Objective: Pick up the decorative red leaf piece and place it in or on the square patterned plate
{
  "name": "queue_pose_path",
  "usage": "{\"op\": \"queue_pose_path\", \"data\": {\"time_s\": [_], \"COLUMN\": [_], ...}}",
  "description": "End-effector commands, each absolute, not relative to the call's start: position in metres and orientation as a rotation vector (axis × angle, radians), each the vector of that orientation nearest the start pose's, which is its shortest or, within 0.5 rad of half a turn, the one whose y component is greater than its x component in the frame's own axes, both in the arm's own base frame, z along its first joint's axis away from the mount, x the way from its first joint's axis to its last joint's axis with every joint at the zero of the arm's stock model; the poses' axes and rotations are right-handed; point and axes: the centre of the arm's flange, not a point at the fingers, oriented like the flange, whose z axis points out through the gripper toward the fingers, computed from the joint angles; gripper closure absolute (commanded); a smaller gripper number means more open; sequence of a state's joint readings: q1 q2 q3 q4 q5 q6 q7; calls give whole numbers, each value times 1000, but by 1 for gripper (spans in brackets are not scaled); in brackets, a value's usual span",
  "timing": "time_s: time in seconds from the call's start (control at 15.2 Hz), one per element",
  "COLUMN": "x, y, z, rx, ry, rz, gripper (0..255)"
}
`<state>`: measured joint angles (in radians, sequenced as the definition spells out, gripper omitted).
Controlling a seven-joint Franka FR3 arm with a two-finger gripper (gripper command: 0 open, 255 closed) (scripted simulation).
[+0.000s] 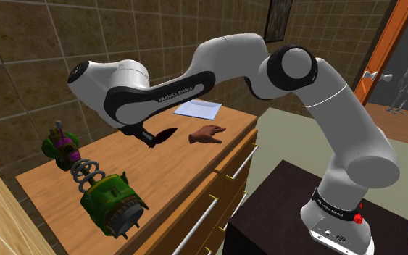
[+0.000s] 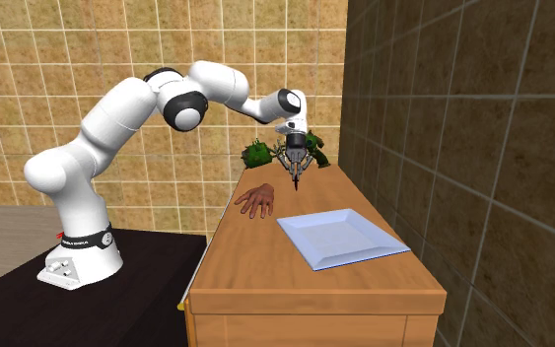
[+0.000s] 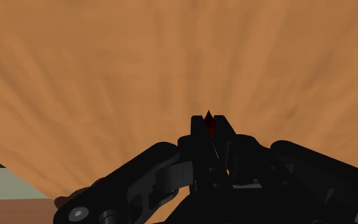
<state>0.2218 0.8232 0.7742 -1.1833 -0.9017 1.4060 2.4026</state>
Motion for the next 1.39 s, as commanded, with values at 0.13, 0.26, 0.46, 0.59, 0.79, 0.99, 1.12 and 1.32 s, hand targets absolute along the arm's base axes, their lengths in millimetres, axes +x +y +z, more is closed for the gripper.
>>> {"op": "queue_pose_path", "data": {"time_s": [0.13, 0.26, 0.46, 0.59, 0.79, 0.99, 1.12, 1.32], "x": [573, 573, 573, 573, 573, 573, 582, 595], "y": [418, 418, 418, 418, 418, 418, 393, 356], "z": [380, 390, 406, 417, 432, 444, 444, 444], "rx": [-2573, -2573, -2573, -2573, -2573, -2573, -2573, -2573], "ry": [2261, 2261, 2261, 2261, 2261, 2261, 2261, 2261], "rz": [-681, -681, -681, -681, -681, -680, -681, -681], "gripper": [255, 255, 255, 255, 255, 255, 255, 255]}}
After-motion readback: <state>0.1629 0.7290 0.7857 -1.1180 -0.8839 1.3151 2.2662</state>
